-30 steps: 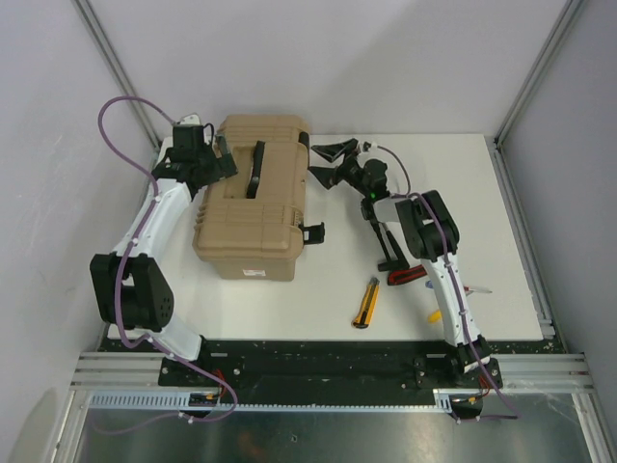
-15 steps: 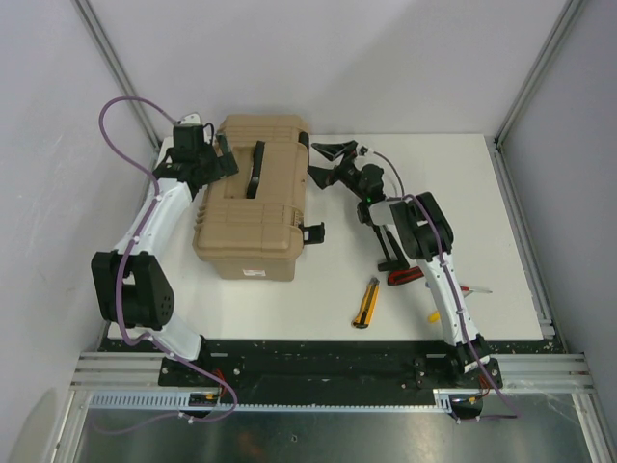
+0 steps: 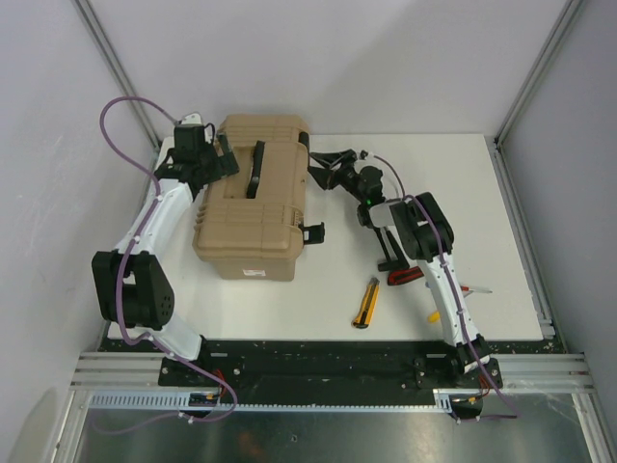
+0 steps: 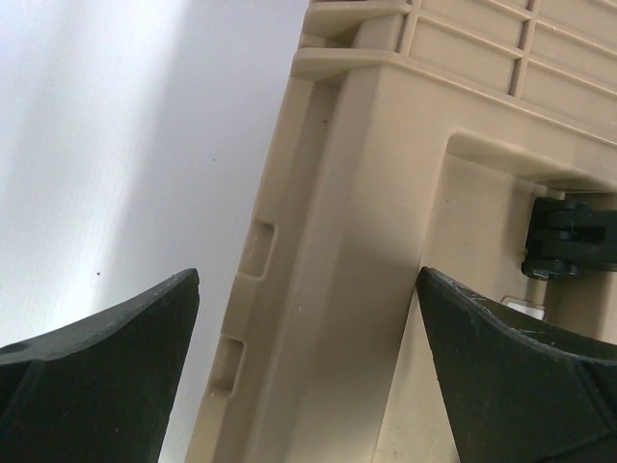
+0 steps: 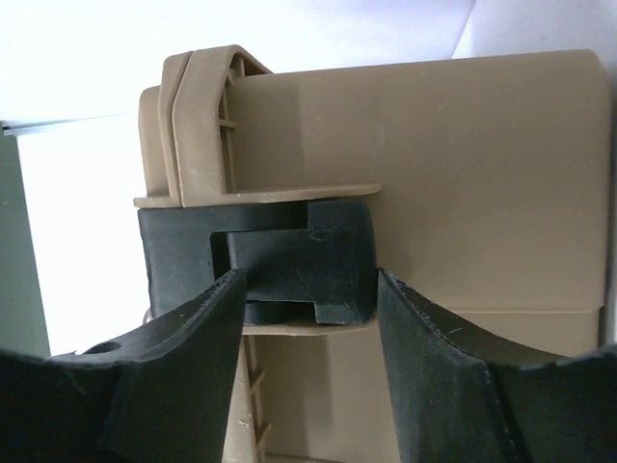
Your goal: Pack the tool kit
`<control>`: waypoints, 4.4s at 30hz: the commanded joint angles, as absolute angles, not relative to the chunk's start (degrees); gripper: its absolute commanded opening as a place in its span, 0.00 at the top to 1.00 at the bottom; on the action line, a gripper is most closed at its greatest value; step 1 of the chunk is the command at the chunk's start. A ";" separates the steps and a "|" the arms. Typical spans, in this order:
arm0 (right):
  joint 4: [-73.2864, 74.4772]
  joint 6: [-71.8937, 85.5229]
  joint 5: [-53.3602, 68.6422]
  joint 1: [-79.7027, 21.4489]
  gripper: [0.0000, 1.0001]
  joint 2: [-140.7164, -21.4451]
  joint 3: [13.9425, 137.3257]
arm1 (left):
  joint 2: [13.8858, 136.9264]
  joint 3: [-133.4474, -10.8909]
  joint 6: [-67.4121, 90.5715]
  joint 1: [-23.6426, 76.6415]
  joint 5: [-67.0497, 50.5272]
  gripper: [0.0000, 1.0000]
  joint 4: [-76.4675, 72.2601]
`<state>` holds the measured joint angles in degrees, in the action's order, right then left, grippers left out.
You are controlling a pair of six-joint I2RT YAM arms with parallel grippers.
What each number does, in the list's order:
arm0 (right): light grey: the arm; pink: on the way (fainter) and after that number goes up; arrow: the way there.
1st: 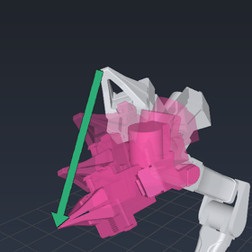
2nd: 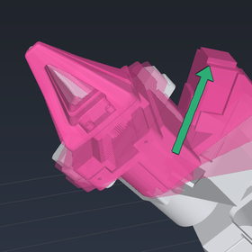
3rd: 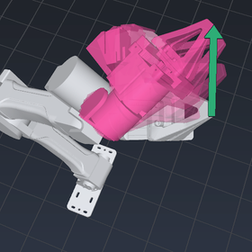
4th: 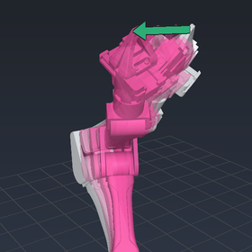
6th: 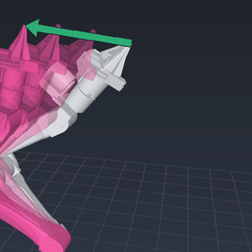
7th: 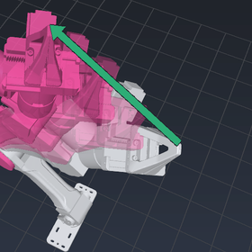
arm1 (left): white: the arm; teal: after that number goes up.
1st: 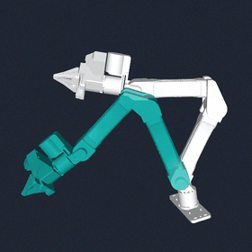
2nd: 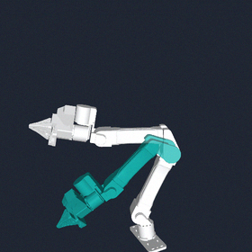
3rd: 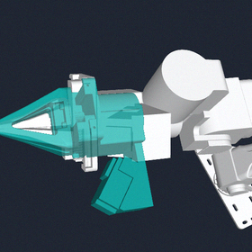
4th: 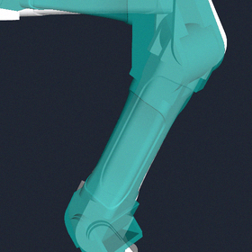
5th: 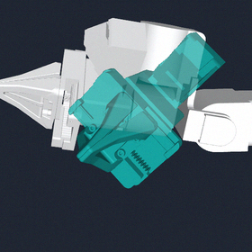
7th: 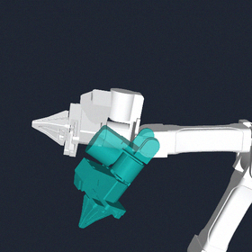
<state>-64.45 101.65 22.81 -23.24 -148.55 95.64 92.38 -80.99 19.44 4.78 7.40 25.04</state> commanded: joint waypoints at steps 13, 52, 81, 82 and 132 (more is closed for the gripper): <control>-66.49 96.59 23.33 -22.90 0.46 -140.31 93.75 | 93.89 -78.88 16.77 6.69 11.27 0.01 27.32; -70.63 98.16 21.71 -25.03 0.60 -144.46 97.77 | 96.20 -78.08 12.35 10.60 11.39 0.02 27.18; -49.36 82.85 22.05 -21.62 0.24 -130.54 87.05 | 93.30 -78.84 16.39 10.59 14.29 0.01 26.86; -47.71 81.42 21.66 -21.58 0.21 -129.56 86.81 | 92.97 -79.01 16.46 10.61 14.48 0.01 26.88; -47.26 70.78 24.32 -18.75 0.15 -126.57 87.83 | 88.01 -78.14 18.62 10.55 13.65 0.00 26.92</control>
